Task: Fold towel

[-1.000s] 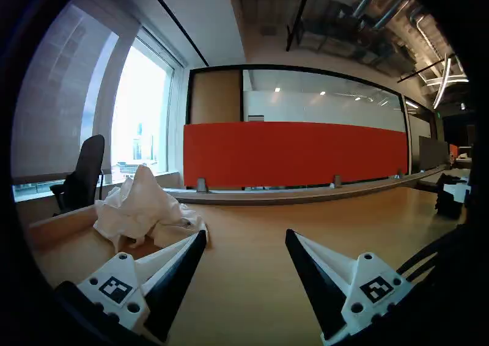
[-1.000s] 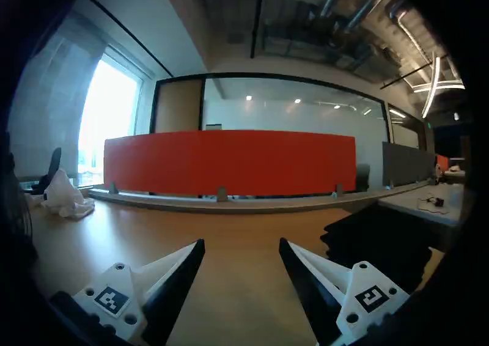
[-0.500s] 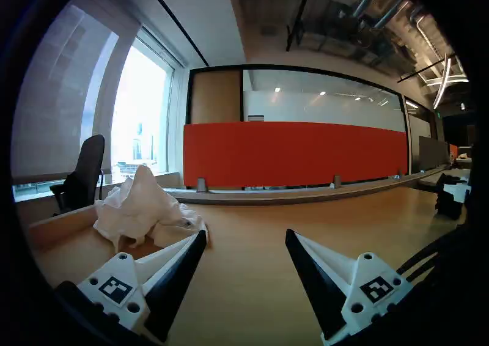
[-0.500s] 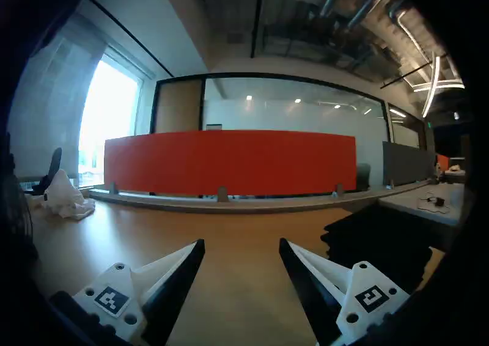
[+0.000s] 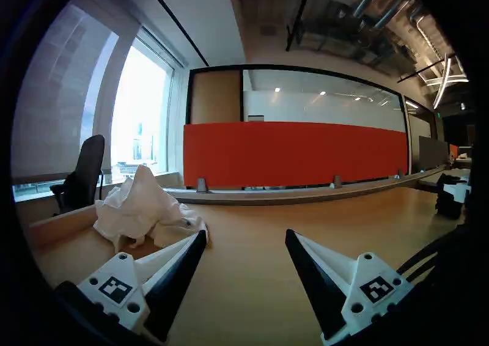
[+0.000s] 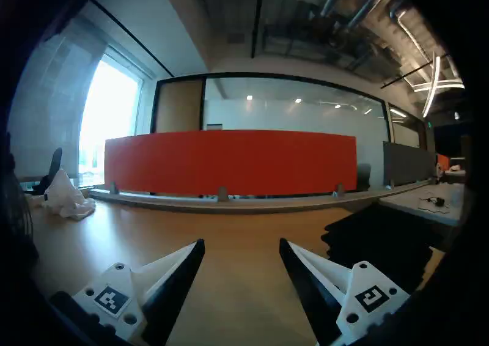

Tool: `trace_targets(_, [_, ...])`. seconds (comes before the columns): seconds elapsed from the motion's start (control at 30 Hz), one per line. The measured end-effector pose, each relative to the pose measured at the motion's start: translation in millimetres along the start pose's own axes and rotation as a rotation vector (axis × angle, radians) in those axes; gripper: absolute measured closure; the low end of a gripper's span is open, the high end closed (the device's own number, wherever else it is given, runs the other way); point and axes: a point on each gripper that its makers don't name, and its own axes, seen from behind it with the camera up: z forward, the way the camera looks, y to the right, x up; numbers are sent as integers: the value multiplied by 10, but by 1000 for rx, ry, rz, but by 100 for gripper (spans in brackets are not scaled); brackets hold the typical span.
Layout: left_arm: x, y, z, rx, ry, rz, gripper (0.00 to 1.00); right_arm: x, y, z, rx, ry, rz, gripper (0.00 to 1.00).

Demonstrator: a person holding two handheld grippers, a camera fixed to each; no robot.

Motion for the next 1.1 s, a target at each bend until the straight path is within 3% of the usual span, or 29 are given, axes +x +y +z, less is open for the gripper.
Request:
trace_targets(0.33, [8, -7, -4, 0, 0, 0, 4, 3, -7, -8, 0, 0, 0, 0])
trace_targets(1.1, [24, -10, -11, 0, -1, 0, 4, 0, -1, -10, 0, 0, 1, 0])
